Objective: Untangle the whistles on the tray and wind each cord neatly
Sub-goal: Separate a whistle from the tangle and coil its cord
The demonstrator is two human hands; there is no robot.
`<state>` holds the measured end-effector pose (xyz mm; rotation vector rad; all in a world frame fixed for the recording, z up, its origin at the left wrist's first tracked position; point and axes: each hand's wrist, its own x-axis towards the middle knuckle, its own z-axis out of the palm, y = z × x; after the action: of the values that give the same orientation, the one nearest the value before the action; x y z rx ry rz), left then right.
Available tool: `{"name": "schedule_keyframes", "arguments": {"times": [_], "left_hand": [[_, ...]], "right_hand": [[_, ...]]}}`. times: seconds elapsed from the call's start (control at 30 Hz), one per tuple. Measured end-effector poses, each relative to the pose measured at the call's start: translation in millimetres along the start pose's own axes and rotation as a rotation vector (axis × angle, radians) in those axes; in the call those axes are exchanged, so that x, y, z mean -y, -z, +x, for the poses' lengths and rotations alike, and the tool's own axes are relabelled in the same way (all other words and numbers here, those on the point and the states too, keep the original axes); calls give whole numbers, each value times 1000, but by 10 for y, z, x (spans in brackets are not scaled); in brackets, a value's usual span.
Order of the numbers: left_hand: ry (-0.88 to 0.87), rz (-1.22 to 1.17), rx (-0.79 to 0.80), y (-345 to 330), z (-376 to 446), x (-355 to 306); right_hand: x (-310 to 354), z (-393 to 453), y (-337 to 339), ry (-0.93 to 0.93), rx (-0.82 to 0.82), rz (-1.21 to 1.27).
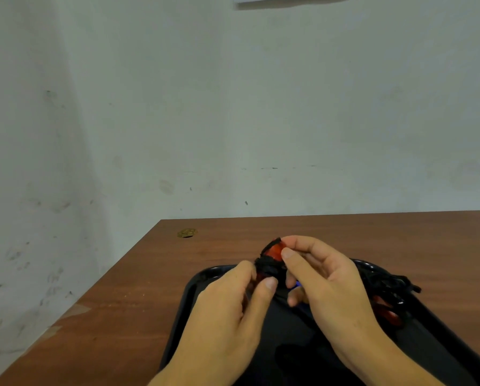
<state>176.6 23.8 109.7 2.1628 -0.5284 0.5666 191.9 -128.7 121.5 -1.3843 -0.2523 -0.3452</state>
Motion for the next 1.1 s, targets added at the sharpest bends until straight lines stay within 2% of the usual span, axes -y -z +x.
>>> {"name": "schedule_keyframes", "arguments": {"times": [0.17,0.3,0.53,1.1], "left_hand": [[-49,106,5,3,-11,2],[-37,66,-30,10,-12,-43],[-217,114,-4,64,-29,-101],[-109,-69,-3,-34,-39,-15]], "right_hand": [[8,8,17,-17,18,5],[14,-11,10,2,73,-48],[35,-34,5,44,92,-104],[71,-78,4,83,128,-226]]}}
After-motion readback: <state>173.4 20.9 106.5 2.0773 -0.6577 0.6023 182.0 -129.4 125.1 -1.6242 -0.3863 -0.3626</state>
